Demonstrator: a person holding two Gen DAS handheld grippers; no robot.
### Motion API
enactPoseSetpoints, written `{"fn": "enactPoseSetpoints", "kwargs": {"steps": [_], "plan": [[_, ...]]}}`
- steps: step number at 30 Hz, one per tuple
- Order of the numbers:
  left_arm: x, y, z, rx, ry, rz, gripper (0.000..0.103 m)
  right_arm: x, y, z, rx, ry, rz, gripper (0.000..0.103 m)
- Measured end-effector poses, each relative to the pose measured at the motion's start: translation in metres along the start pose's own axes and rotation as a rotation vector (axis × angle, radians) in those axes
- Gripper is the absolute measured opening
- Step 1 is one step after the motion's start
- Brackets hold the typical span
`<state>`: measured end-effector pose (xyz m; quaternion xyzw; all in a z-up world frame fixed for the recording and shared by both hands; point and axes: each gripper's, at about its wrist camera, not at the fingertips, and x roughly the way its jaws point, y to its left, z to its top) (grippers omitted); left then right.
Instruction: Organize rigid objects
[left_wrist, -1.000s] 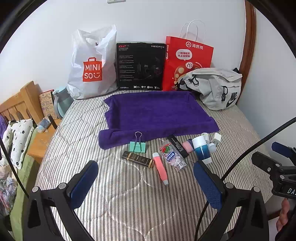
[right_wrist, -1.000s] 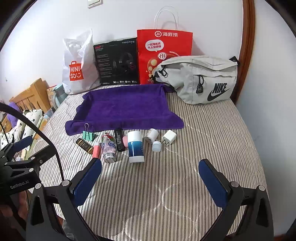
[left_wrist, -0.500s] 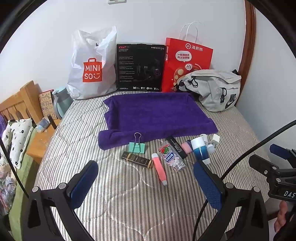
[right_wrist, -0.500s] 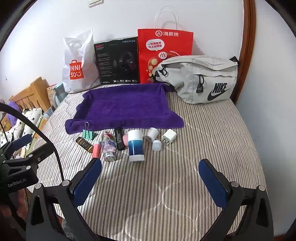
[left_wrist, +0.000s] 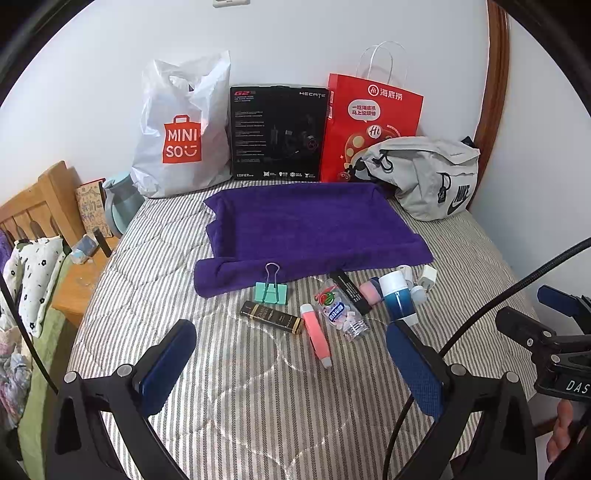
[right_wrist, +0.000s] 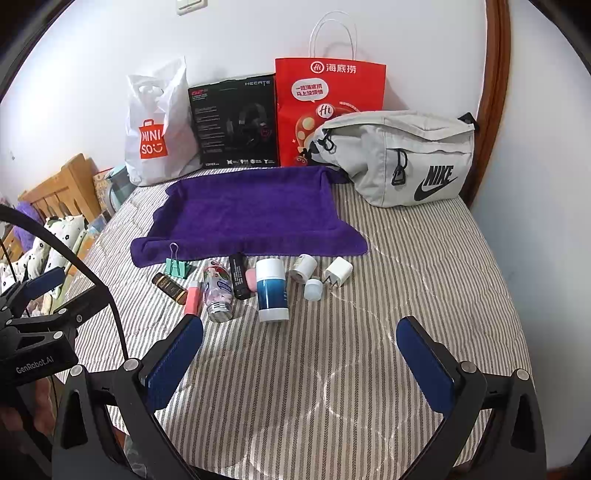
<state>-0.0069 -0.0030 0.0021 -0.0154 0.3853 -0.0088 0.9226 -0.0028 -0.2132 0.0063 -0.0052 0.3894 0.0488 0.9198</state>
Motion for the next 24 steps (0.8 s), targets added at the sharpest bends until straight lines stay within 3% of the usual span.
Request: {"fn": "enactPoseSetpoints", "kwargs": {"steps": [24], "plan": [[-0.0035,0.0072,0.0002,-0.010,0.002,0.015,0.103,0.0002,0.0006,0.0015,-0.006,0.007,0.000,0.103]]}}
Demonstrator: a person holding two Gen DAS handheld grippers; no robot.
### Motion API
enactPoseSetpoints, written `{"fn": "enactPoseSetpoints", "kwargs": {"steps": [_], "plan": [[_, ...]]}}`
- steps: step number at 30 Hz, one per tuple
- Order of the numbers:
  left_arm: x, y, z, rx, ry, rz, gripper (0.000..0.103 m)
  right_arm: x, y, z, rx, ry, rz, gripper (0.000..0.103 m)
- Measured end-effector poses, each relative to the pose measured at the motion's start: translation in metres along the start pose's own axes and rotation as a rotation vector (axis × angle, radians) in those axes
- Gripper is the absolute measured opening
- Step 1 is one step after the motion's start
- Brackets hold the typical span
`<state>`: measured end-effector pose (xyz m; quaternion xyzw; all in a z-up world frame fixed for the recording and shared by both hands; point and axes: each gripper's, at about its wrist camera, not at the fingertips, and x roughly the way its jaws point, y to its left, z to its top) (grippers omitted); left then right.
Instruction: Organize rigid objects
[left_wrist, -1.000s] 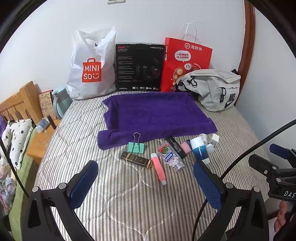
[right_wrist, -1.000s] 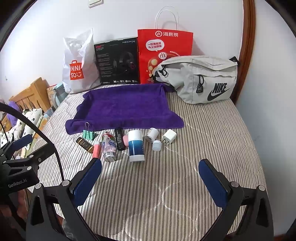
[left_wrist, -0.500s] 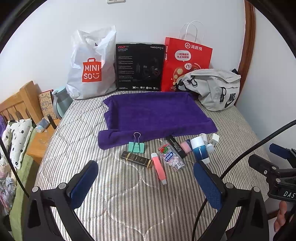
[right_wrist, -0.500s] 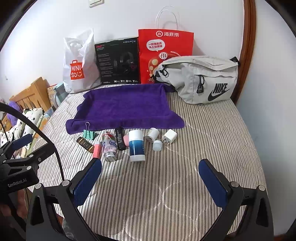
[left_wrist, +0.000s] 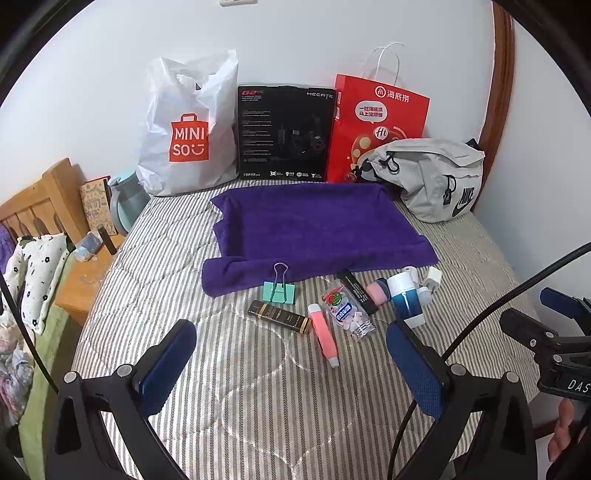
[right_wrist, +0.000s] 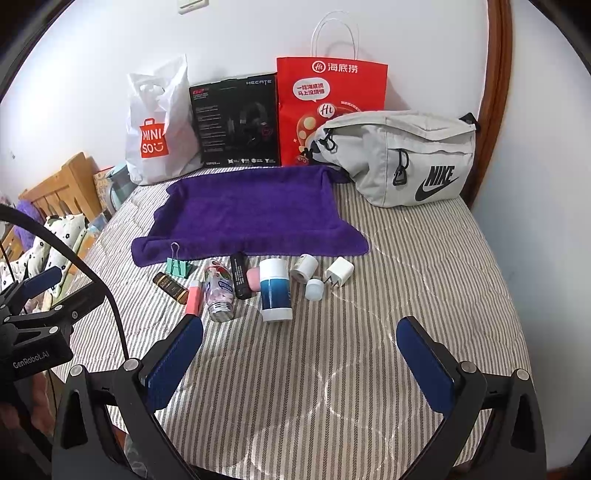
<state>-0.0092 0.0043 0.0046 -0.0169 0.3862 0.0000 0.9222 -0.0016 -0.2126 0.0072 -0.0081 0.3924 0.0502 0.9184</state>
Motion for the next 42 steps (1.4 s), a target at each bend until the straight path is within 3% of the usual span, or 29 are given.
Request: {"fn": "enactPoseSetpoints", "kwargs": {"steps": [13,21,31,35,42], "plan": [[0.003,0.004,0.007,-0.002,0.008,0.012,0.103,0.006,0.007,0.007,-0.016,0.016,0.004,0.103],[0.025,0.012,0.010,-0.012,0.046,0.025,0.103,0.019,0.003,0.008,-0.006,0.045,0.016,0.103],[0.089,0.027,0.001,-0.056,0.164,0.035,0.103,0.044,-0.009,0.008,0.012,0.095,0.006,0.103],[0.112,0.032,0.002,-0.077,0.177,0.024,0.103,0.056,-0.011,0.007,0.001,0.121,0.003,0.103],[0.158,0.028,0.008,-0.009,0.198,0.033,0.095,0.080,-0.024,0.004,0.012,0.167,-0.018,0.103]]}}
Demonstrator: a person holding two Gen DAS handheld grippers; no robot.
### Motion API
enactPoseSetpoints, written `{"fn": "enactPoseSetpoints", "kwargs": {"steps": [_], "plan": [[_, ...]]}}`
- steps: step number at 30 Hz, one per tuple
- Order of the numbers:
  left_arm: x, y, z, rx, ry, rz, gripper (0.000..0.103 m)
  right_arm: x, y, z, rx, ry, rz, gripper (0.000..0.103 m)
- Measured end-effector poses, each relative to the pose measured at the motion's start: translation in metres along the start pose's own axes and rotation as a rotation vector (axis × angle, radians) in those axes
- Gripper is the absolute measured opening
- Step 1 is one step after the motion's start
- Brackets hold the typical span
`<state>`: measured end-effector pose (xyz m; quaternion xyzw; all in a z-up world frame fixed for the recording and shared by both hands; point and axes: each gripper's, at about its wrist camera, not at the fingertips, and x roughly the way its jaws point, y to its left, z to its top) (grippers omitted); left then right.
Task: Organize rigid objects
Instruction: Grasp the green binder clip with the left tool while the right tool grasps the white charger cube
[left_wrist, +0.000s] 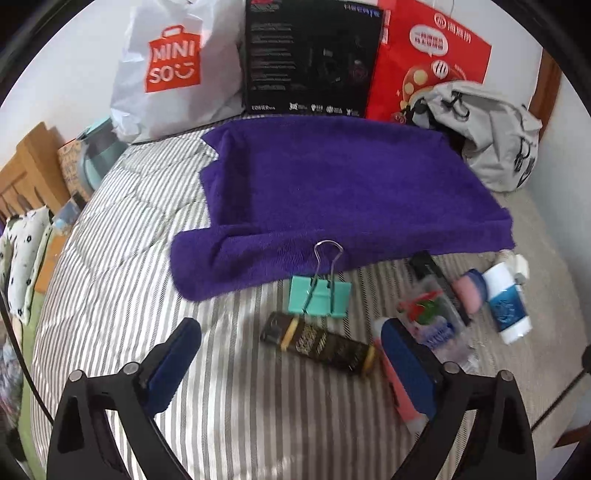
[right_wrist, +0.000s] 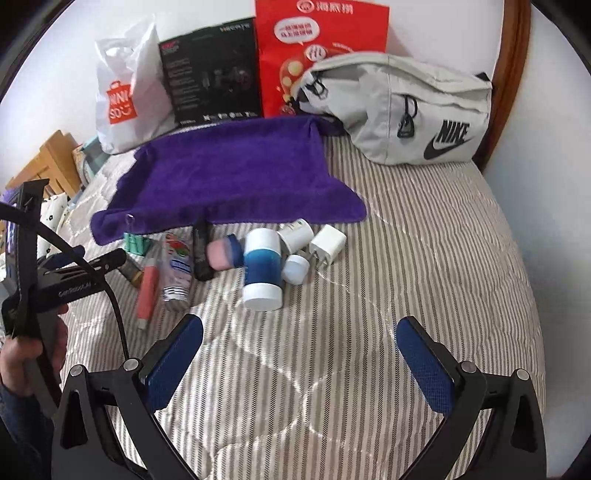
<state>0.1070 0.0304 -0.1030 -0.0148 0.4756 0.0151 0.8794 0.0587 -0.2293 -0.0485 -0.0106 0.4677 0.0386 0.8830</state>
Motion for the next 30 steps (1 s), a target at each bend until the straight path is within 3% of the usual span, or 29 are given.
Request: {"fn": "enactPoseSetpoints", "kwargs": {"steps": [6,9,13,16,20,21,24,27,30], "plan": [[0.023,-0.004,0.006,0.043,0.030,-0.054,0.088,0.018,-0.014,0.006,0.034,0.022,-0.008,0.103],[0.030,-0.007,0.009,0.073,0.028,-0.037,0.087,0.027,-0.023,0.009,0.052,0.029,0.002,0.103],[0.039,-0.007,0.011,0.089,0.042,-0.045,0.069,0.042,-0.033,0.012,0.077,0.052,0.000,0.103],[0.041,-0.010,0.012,0.113,0.025,-0.043,0.065,0.048,-0.042,0.014,0.114,0.050,0.034,0.102],[0.041,-0.012,0.013,0.125,0.017,-0.052,0.052,0.056,-0.053,0.018,0.154,0.031,0.055,0.100],[0.039,-0.013,0.012,0.124,0.009,-0.057,0.039,0.058,-0.055,0.021,0.162,0.029,0.058,0.098],[0.039,-0.015,0.012,0.125,0.008,-0.045,0.039,0.069,-0.062,0.029,0.181,0.014,0.067,0.093],[0.038,-0.016,0.011,0.120,0.007,-0.041,0.039,0.080,-0.062,0.037,0.166,0.005,0.068,0.078],[0.038,-0.016,0.011,0.122,0.009,-0.041,0.039,0.094,-0.059,0.046,0.165,0.024,0.082,0.075]]}}
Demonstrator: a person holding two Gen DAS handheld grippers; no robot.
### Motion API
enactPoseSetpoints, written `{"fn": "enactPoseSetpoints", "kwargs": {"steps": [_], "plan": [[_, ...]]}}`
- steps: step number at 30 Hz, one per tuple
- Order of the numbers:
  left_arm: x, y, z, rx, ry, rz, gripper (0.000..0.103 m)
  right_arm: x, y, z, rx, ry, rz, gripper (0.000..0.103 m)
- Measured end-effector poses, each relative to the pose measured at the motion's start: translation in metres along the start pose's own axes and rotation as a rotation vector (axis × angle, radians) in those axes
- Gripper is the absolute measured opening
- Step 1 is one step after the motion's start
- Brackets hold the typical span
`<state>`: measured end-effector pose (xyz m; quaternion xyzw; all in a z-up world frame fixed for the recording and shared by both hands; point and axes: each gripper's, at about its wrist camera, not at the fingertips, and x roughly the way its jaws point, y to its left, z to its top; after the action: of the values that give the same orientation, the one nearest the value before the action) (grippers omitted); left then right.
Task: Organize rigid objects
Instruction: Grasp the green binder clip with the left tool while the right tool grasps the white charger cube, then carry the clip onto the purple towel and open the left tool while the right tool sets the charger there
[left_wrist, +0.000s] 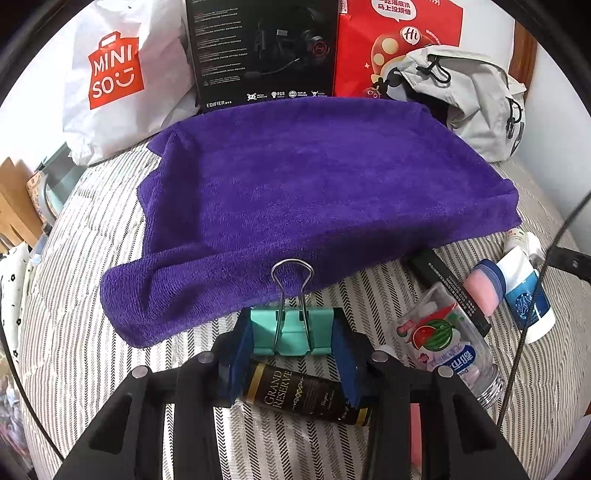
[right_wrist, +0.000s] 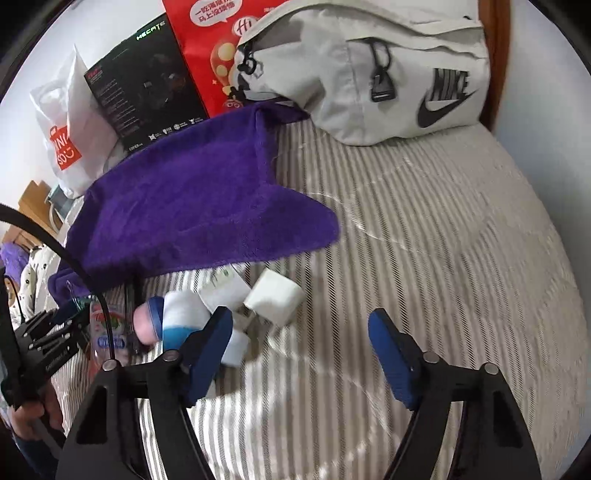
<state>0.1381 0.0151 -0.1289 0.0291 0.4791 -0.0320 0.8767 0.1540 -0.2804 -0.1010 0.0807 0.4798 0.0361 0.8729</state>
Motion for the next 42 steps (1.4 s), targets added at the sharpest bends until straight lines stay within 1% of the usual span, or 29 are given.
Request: {"fn": "enactPoseSetpoints", "kwargs": {"steps": [3,5,7,8,12,15,17,19,23,24,25,26,30,33,35,42], "plan": [[0.000,0.001,0.000,0.000,-0.001,-0.006,0.039,0.012,0.004,0.007,0.003,0.010,0.013,0.075],[0.000,0.001,0.000,0.001,0.000,-0.007,0.039,0.019,0.006,0.010,0.000,0.014,0.008,0.073],[0.000,0.001,0.001,0.002,-0.001,-0.008,0.039,0.024,0.006,0.011,-0.017,0.025,-0.035,0.068],[0.000,0.001,0.000,0.003,-0.002,-0.010,0.039,0.027,0.004,0.010,-0.026,0.036,-0.057,0.068],[0.000,0.001,0.000,0.004,-0.004,-0.013,0.039,0.023,-0.006,0.007,-0.015,0.042,-0.073,0.068],[0.000,0.001,-0.001,0.001,-0.007,-0.012,0.039,0.020,-0.007,0.009,-0.035,0.034,-0.114,0.068],[0.000,0.001,-0.001,-0.002,-0.010,-0.010,0.039,0.023,-0.004,0.012,-0.038,0.036,-0.112,0.067],[0.000,0.001,-0.001,-0.005,-0.011,-0.007,0.039,0.029,-0.001,0.012,-0.042,0.037,-0.109,0.054],[0.000,0.001,0.000,-0.007,-0.010,-0.008,0.039,0.033,0.004,0.008,-0.058,0.016,-0.129,0.046],[0.000,0.001,0.000,-0.007,-0.011,-0.008,0.039,0.034,0.005,0.007,-0.058,0.011,-0.130,0.043],[0.000,0.001,0.000,-0.007,-0.011,-0.008,0.039,0.033,0.004,0.006,-0.061,0.008,-0.135,0.034],[0.000,0.001,0.000,-0.005,-0.012,-0.007,0.040,0.032,0.004,0.005,-0.068,0.007,-0.134,0.032],[-0.001,0.002,-0.001,-0.004,-0.009,-0.021,0.039,0.027,-0.002,0.003,-0.085,0.031,-0.110,0.030],[-0.002,0.004,-0.003,-0.005,-0.007,-0.022,0.039,0.026,-0.004,-0.001,-0.115,0.043,-0.113,0.030],[-0.002,0.002,-0.003,0.000,-0.007,-0.008,0.039,0.026,-0.006,-0.002,-0.110,0.039,-0.107,0.030],[0.001,0.000,-0.001,-0.024,-0.012,0.006,0.039,0.028,-0.006,-0.003,-0.077,0.006,-0.117,0.029]]}}
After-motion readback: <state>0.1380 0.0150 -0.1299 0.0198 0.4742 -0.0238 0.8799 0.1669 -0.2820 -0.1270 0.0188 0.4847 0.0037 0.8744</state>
